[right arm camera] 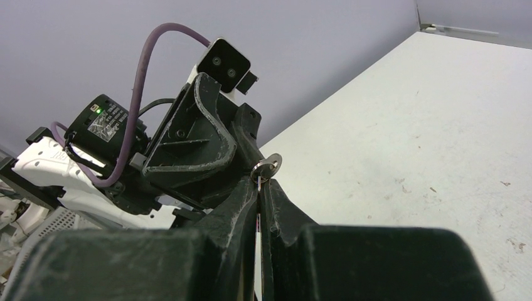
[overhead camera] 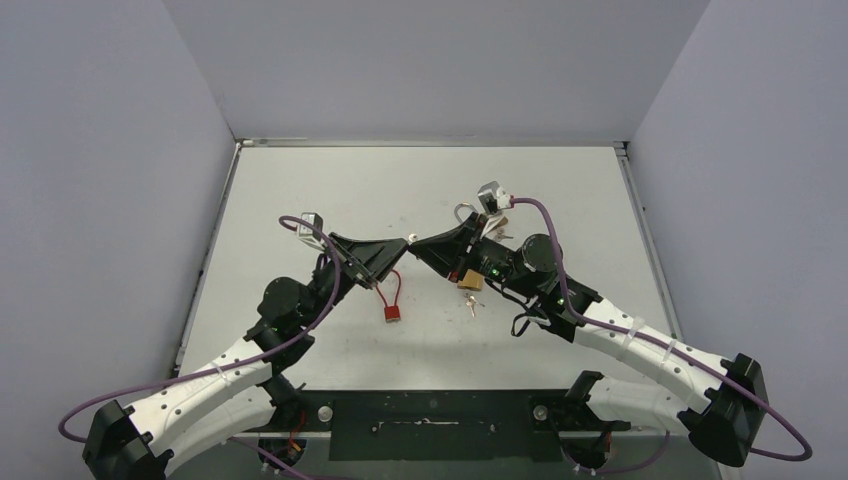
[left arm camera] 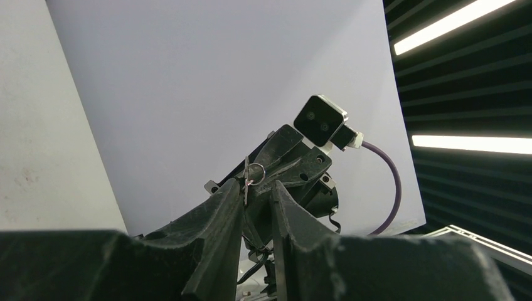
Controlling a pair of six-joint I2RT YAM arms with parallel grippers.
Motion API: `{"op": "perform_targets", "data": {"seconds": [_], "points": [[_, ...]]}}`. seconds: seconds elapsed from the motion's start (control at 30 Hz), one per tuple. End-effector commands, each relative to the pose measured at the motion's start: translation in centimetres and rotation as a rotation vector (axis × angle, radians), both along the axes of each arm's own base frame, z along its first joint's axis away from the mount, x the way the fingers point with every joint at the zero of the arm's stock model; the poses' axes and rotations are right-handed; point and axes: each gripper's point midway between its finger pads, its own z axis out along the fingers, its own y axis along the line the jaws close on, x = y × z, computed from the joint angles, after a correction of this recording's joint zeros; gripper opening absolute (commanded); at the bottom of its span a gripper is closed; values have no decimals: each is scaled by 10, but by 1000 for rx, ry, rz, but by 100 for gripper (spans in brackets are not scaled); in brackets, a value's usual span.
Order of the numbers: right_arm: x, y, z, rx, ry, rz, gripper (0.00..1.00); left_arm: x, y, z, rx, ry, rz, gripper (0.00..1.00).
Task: Unlock with the key
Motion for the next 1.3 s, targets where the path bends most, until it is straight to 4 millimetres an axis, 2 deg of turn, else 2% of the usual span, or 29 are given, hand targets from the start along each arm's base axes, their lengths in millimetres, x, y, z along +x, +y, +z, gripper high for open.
{"op": "perform_targets", "data": {"seconds": [0.0,0.07,0.17,0.33,0.5,0.6,0.63,0.7,0.73,0.83,1.1,1.27], "points": [[-1,0,32,77,-58,11,0,-9,-1,14,-21,-43,-35,20],[-2,0,32,77,-59,16,0,-9,-1,15,-20,-43,-32,14],[-3,-1,32,77,-60,21,0,-9,0,17,-17,-52,-25,0],[-8,-4,28,58,-63,35,0,-11,5,21,9,-111,9,0],[-17,-18,18,0,-88,77,3,-15,11,28,147,-250,74,0],[-22,-28,15,-43,-107,94,17,-20,11,27,298,-343,82,0],[-24,-30,15,-59,-116,100,25,-22,10,23,363,-370,77,0],[-29,-33,18,-79,-139,116,49,-26,8,21,454,-427,58,0],[-32,-35,22,-78,-154,119,58,-27,7,20,498,-451,50,0],[-35,-37,32,-67,-180,120,71,-35,0,20,569,-534,-12,0],[-54,-34,52,-1,-178,222,72,-60,-15,18,705,-698,-211,0],[-57,-30,42,-38,-145,258,63,-76,-19,19,701,-757,-302,0]]}}
